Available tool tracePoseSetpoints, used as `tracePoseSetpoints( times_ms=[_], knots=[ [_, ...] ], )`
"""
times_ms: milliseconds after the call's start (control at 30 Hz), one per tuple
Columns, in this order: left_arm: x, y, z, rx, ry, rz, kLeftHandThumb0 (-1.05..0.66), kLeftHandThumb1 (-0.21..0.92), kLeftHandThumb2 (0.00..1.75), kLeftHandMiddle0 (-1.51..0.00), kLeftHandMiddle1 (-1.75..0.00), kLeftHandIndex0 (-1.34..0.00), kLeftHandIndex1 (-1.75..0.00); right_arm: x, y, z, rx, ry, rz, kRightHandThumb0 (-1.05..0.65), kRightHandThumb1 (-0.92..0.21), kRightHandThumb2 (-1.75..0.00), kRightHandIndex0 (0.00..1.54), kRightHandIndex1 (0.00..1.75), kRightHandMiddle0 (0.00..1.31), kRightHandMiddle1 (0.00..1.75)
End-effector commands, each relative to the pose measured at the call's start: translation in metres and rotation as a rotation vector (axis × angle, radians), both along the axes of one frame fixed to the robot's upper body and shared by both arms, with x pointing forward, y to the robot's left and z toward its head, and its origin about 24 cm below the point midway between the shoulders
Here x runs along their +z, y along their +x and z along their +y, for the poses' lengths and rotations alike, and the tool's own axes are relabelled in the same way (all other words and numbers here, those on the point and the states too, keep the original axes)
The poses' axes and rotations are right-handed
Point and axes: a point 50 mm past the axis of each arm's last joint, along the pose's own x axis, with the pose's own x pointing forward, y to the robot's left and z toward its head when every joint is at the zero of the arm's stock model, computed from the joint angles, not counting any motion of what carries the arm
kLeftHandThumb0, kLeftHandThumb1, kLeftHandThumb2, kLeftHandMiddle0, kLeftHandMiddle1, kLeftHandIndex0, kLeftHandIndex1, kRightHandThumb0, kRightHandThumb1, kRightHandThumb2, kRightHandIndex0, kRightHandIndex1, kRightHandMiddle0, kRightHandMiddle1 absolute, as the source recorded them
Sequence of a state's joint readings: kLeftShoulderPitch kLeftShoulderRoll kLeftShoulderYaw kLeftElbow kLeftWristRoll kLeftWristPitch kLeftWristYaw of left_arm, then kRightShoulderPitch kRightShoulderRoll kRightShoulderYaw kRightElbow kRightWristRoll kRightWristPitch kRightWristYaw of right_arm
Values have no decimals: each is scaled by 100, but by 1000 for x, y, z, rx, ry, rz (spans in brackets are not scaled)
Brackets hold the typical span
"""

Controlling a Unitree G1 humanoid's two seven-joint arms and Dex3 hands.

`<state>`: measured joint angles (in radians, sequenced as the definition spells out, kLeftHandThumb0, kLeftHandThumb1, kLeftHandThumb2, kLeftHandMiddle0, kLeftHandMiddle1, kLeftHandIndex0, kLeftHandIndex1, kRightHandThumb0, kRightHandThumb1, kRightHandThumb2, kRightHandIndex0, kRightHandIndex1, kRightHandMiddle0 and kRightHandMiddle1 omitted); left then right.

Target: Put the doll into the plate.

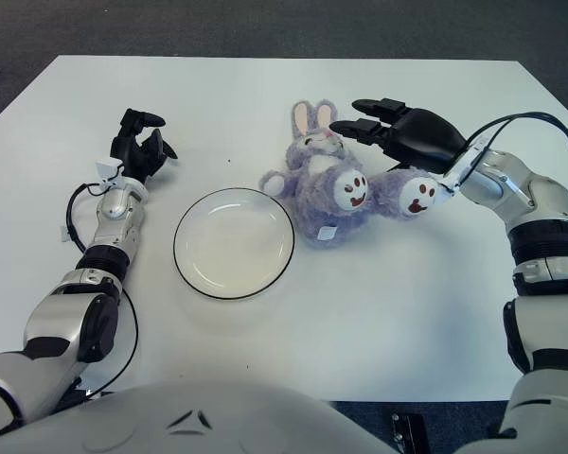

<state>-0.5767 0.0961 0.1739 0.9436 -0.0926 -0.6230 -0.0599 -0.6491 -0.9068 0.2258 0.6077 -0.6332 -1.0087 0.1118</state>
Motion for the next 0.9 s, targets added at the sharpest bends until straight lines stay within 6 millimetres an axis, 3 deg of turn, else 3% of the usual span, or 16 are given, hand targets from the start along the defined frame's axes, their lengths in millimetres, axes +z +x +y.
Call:
tracePoseSetpoints(
  times_ms=[0, 867],
  knots=[
    [-35, -19, 0, 3, -6, 111, -36, 79, 69, -82, -175, -28, -175, 7, 0, 2, 4, 2, -7, -61, -86, 0, 9, 0, 19, 0],
    [-35, -19, -1, 0, -3, 113, -36, 78, 70, -82, -175, -29, -175, 20, -2, 30, 103, -20, 45, -61, -87, -1, 3, 0, 14, 0]
  ],
)
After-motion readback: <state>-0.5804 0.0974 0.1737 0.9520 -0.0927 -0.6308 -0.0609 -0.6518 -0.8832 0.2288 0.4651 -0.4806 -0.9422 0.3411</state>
